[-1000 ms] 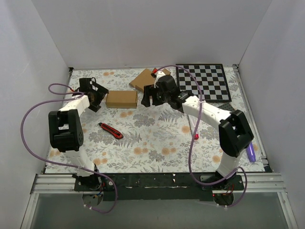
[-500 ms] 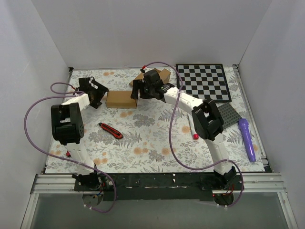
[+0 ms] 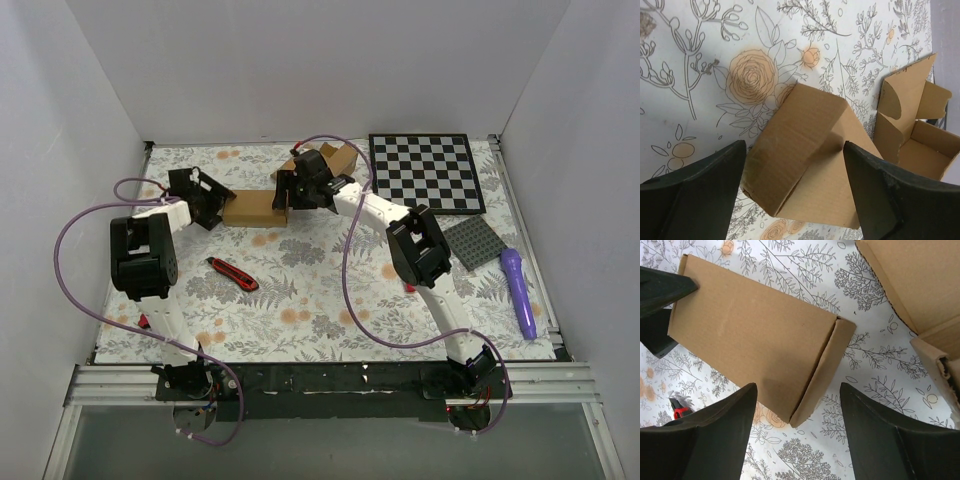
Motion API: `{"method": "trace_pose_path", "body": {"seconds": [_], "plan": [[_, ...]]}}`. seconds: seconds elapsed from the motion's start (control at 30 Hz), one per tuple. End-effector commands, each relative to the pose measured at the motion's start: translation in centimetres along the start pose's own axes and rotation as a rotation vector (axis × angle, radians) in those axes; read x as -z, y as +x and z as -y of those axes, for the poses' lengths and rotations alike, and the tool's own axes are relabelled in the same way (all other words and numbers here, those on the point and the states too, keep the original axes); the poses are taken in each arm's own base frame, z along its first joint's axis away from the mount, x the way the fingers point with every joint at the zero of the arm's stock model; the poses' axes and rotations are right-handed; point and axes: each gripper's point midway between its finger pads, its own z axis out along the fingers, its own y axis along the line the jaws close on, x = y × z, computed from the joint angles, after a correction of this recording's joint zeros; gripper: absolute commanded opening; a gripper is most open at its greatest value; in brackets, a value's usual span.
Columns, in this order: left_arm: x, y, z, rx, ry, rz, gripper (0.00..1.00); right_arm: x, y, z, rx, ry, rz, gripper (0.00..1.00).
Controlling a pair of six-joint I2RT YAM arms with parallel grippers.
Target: Unpack the express box
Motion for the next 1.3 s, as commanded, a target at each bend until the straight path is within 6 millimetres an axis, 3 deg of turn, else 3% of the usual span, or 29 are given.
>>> {"method": "trace_pose_path", "body": {"seconds": [0.0,0.2,0.5,0.73,0.77,0.8,0.83,0.87,0.9,1.0,1.03,1.1,1.13,1.2,1.27], "plan": [[0.4,0.8,-0.4,-0.001,0.009,-0.02,0.76,0.1,0.4,-1.2,0.014,-0.038,-0.004,0.74],[0.5,2.3,-0.9,-0.006,0.032,-0.071,0.64,0.2,2.2,-1.7,0.036,-0.051,-0.026,0.68],[1.1,4.0,0.8,-0.079,0.134,-0.123,0.58,0.5,3.0,-1.9,0.05,-0.066,-0.034,0.51],[2.4,7.5,1.7,-0.15,0.186,-0.196,0.58,1.9,4.8,-1.9,0.06,-0.073,-0.052,0.45],[3.0,8.1,2.5,-0.166,0.205,-0.204,0.58,2.7,4.4,-2.1,0.064,-0.078,-0.041,0.45],[3.3,8.2,2.4,-0.169,0.2,-0.202,0.58,2.9,5.8,-1.3,0.064,-0.063,-0.068,0.45],[3.7,10.3,2.8,-0.198,0.205,-0.235,0.58,3.4,6.2,-1.3,0.069,-0.062,-0.069,0.45],[4.0,10.8,2.8,-0.207,0.199,-0.239,0.58,4.6,5.8,-1.9,0.077,-0.071,-0.054,0.44],[4.9,11.2,3.3,-0.22,0.212,-0.234,0.58,5.0,7.8,-0.7,0.078,-0.05,-0.089,0.44],[6.3,13.6,3.7,-0.251,0.22,-0.254,0.59,7.7,8.3,-0.9,0.081,-0.064,-0.073,0.44],[6.6,14.3,3.9,-0.265,0.226,-0.263,0.59,8.2,10.6,0.5,0.077,-0.038,-0.114,0.44],[7.3,16.4,4.0,-0.292,0.228,-0.289,0.59,10.3,10.6,0.4,0.078,-0.044,-0.099,0.44],[7.9,17.0,4.2,-0.292,0.235,-0.294,0.59,10.9,12.9,1.7,0.074,-0.018,-0.142,0.44],[8.5,19.0,4.1,-0.312,0.235,-0.318,0.6,12.7,12.9,1.5,0.084,-0.032,-0.11,0.44],[9.5,20.5,4.5,-0.317,0.247,-0.335,0.6,14.4,14.4,2.7,0.081,-0.013,-0.116,0.44]]}}
